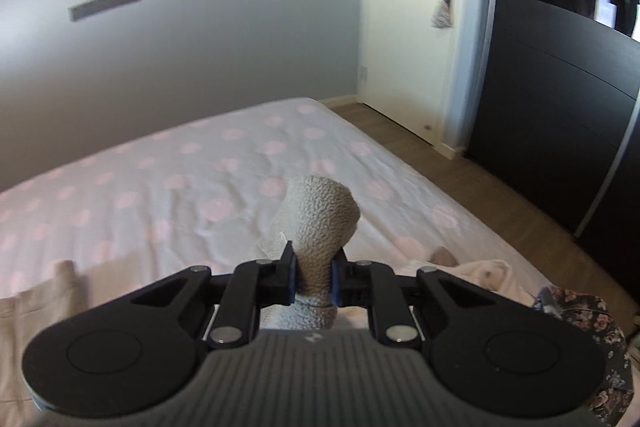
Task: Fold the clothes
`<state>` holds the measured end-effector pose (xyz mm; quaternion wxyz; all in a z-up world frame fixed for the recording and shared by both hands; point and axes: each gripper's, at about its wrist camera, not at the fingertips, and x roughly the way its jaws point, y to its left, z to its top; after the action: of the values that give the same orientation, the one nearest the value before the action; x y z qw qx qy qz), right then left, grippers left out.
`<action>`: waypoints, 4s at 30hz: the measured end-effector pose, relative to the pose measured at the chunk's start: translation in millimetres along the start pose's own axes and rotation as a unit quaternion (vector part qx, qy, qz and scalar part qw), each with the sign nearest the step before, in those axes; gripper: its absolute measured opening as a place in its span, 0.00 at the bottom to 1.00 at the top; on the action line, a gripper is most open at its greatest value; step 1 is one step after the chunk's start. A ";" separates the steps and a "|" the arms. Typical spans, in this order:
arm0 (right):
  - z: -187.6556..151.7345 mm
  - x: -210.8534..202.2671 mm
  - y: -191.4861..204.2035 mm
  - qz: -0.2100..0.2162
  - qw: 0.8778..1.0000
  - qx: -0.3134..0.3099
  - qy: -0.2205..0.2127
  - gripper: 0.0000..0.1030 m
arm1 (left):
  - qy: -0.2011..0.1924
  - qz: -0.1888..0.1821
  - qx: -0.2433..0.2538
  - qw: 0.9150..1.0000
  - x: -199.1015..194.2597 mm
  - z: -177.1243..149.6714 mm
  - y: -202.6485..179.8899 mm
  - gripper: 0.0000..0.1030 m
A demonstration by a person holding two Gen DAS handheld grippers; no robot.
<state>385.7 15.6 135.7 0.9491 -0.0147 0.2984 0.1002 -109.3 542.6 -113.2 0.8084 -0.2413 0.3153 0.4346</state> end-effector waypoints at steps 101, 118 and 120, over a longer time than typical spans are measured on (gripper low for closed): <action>-402.9 -117.7 180.0 0.291 0.940 -0.140 0.107 0.68 | 0.134 -0.182 -0.311 0.923 -27.2 -74.4 45.1 0.72; -401.7 -120.4 177.2 0.283 0.943 -0.145 0.101 0.68 | 0.170 -0.217 -0.318 0.907 -7.8 -83.7 42.2 0.45; -397.3 -120.2 176.4 0.254 0.949 -0.161 0.099 0.68 | 0.150 -0.224 -0.308 0.912 -11.4 -80.5 41.1 0.29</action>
<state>30.3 131.7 -116.7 0.8429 -0.1013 0.3648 0.3824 -173.3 503.7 -164.8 0.7131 -0.6051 0.2208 0.2768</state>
